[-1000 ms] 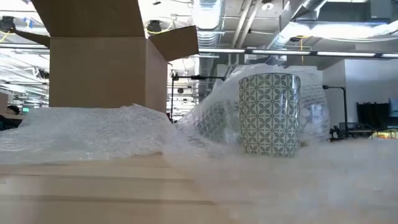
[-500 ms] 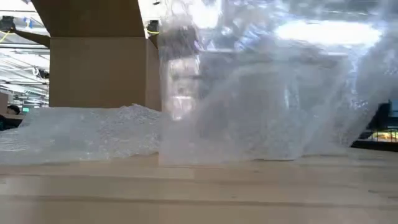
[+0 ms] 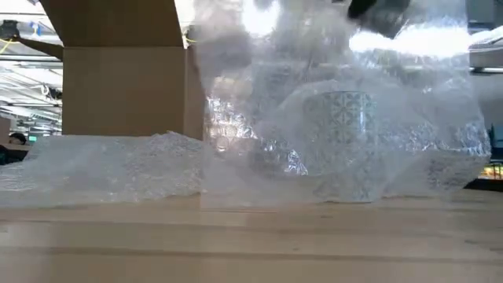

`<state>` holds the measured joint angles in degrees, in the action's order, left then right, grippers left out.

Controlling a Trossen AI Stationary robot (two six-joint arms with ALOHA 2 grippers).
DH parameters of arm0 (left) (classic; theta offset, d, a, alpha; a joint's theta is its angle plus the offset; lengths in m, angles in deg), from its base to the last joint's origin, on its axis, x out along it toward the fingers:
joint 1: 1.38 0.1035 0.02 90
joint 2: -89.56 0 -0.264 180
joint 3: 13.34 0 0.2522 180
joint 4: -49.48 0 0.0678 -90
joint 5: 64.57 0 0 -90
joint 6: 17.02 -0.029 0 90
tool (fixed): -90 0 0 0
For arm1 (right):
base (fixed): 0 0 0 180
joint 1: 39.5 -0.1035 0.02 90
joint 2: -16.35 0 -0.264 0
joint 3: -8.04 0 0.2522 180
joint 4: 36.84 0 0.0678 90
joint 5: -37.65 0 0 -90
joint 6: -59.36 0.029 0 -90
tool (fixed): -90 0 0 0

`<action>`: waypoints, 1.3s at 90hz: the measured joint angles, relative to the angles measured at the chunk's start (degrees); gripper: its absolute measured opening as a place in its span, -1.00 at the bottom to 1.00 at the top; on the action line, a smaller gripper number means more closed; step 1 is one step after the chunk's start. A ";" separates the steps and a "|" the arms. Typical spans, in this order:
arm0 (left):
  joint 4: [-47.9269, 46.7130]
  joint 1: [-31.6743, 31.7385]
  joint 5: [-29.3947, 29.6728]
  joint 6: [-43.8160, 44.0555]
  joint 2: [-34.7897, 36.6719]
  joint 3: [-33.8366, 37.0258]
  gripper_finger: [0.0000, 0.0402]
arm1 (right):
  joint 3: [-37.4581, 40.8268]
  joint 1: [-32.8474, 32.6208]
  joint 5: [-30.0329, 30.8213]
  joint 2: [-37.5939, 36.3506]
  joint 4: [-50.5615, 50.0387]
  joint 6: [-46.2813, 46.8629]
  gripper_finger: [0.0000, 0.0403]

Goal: Wrap mug
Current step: Wrap the green mug with the bubble wrap

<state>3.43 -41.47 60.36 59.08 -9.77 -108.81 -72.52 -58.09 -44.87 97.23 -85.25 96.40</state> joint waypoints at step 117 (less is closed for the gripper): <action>-2.31 13.02 6.90 -2.93 -0.17 1.42 -1.00 | -1.39 11.24 -2.94 4.57 -14.33 -3.58 -0.46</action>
<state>1.13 -28.44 67.26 56.15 -9.94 -107.39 -73.92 -46.85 -47.81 101.80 -99.58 92.82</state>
